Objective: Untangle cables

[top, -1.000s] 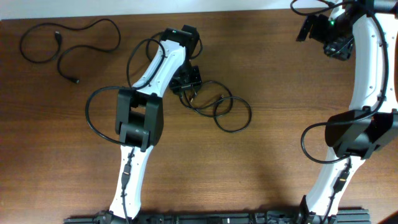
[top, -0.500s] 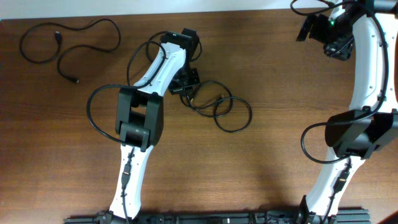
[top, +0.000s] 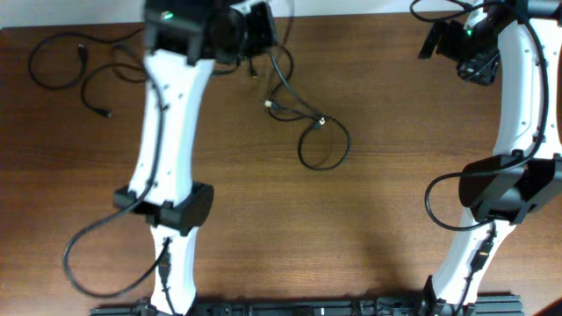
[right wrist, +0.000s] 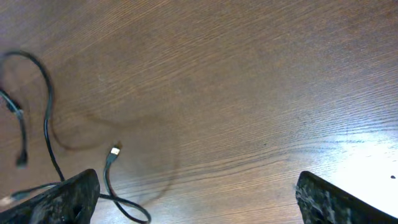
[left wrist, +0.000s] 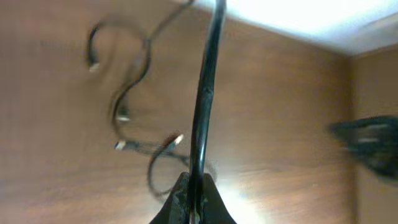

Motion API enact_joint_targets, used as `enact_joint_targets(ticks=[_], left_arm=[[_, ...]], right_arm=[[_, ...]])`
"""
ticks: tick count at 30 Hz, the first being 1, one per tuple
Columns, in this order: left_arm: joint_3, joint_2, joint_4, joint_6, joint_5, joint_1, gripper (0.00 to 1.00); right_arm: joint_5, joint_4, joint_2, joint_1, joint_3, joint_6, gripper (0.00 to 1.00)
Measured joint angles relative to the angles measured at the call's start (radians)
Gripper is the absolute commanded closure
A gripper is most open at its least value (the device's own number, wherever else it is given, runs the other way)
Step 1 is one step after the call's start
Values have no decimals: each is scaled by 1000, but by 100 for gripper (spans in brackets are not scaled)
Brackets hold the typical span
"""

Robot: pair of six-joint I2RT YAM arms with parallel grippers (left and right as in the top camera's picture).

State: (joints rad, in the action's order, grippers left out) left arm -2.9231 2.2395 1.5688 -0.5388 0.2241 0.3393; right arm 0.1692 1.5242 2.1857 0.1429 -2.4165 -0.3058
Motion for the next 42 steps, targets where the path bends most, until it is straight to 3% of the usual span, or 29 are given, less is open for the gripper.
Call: enact_joint_targets(ticks=[8, 14, 19, 26, 34, 37, 38, 40, 42], left_arm=[[-45, -151, -285, 0, 38, -47, 100], [-47, -169, -314, -9, 76, -50, 100], [-47, -170, -363, -222, 122, -169, 100], [-47, -170, -424, -279, 174, -189, 100], [-47, -172, -766, -709, 385, -198, 100], [-47, -174, -708, -660, 386, -220, 100], [-51, -177, -603, -631, 362, -230, 100], [-51, -178, -424, -594, 267, -259, 100], [-51, -178, -229, -530, 52, -291, 100]], right_arm=[[0, 0, 0, 0, 0, 0, 2], [0, -1, 0, 0, 0, 0, 2], [0, 0, 0, 0, 0, -1, 2], [0, 0, 0, 0, 0, 0, 2], [0, 0, 0, 0, 0, 0, 2], [0, -1, 0, 0, 0, 0, 2], [0, 0, 0, 0, 0, 0, 2], [0, 0, 0, 0, 0, 0, 2], [0, -1, 0, 0, 0, 0, 2]])
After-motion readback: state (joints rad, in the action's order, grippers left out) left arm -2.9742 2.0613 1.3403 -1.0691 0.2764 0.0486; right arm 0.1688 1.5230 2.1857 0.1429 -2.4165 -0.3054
